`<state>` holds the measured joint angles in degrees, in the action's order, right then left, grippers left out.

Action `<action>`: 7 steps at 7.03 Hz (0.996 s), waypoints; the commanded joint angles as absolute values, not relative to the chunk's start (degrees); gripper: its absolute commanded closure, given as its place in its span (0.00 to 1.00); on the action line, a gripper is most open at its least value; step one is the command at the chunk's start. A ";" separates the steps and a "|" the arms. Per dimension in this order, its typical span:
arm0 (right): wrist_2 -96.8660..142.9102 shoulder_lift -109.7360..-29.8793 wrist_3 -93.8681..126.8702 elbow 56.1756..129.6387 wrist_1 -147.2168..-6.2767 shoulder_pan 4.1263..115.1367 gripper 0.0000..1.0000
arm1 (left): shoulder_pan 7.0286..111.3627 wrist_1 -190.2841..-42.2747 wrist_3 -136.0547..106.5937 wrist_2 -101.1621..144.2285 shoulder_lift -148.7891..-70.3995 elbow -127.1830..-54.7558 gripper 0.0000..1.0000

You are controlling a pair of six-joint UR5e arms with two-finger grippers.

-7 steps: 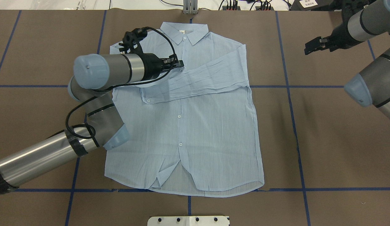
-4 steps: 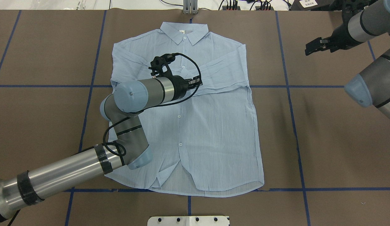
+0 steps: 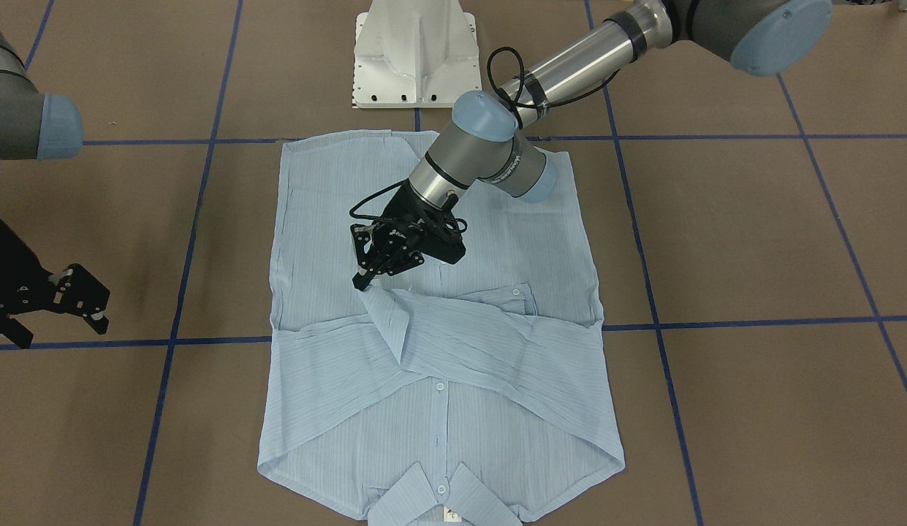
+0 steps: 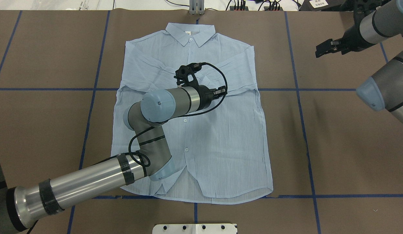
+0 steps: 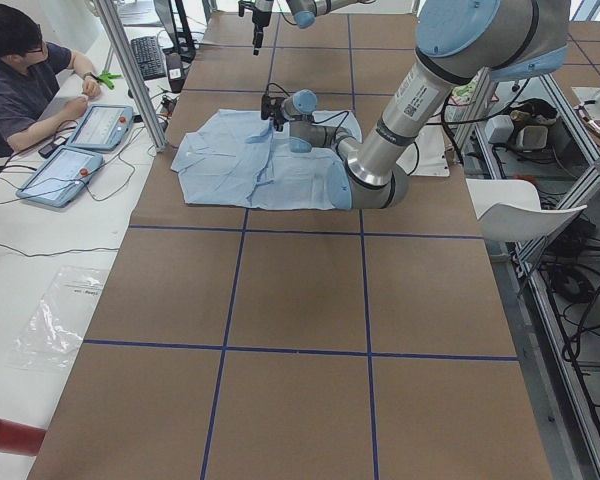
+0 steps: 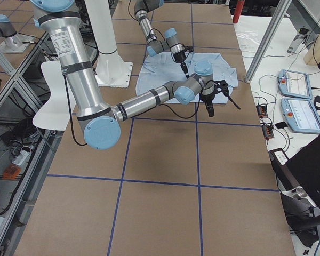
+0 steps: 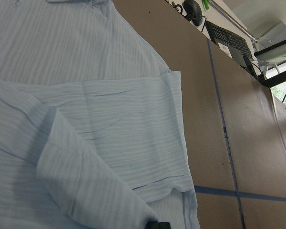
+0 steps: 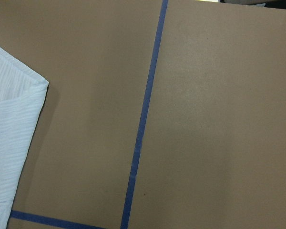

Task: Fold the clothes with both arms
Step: 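Carry the sleeve with the left gripper across the chest over the first sleeve, then release the sleeve with the left gripper while both grippers move to the hem corners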

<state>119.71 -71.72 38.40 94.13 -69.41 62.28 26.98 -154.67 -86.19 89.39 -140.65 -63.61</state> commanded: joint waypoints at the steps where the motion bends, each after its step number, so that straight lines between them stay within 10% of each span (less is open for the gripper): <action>1: 119.71 -71.72 38.41 94.65 -69.35 62.23 0.00 | 26.72 -150.42 -79.68 89.91 -141.24 -64.85 0.00; 7: 100.07 -78.72 69.11 115.01 -69.70 36.62 0.00 | 28.04 -122.78 -66.62 94.31 -117.23 -102.50 0.00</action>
